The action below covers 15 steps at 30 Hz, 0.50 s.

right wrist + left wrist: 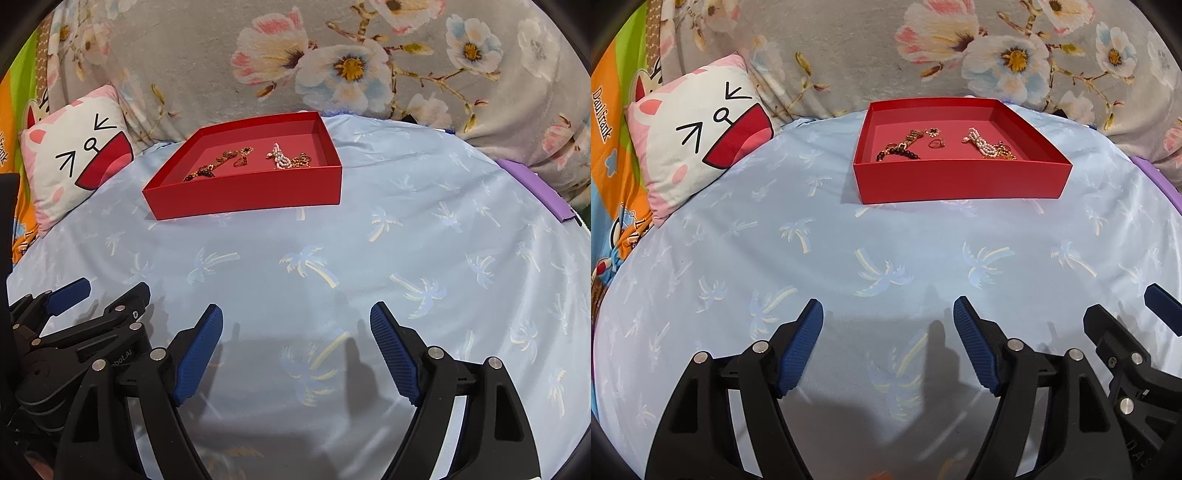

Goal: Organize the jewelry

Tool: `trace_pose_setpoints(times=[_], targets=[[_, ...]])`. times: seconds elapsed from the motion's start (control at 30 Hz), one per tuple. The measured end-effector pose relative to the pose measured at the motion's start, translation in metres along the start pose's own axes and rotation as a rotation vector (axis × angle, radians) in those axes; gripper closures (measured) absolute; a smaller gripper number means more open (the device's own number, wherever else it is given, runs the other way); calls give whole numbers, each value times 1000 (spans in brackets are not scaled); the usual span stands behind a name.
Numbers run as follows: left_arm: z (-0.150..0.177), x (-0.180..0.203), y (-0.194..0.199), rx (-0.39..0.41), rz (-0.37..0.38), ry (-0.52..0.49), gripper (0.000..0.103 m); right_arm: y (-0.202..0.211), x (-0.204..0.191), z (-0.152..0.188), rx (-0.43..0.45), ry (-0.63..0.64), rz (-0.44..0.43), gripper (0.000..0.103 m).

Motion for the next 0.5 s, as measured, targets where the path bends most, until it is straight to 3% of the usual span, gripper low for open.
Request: trace_pose_setpoints(times=[0.5], targets=[[1, -1, -1, -4, -8, 1, 32, -4, 0, 0, -9, -10, 8, 20]])
Point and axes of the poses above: each gripper's, at about its wrist camera, not at the fingertips, and y roughly against the way its jaws point, x to its right, z to its underside, the point moved 5 cm from there along -y, roughly the way its jaws point, and after that the axes turned 13 degrees about x, right-handed, at the moved point
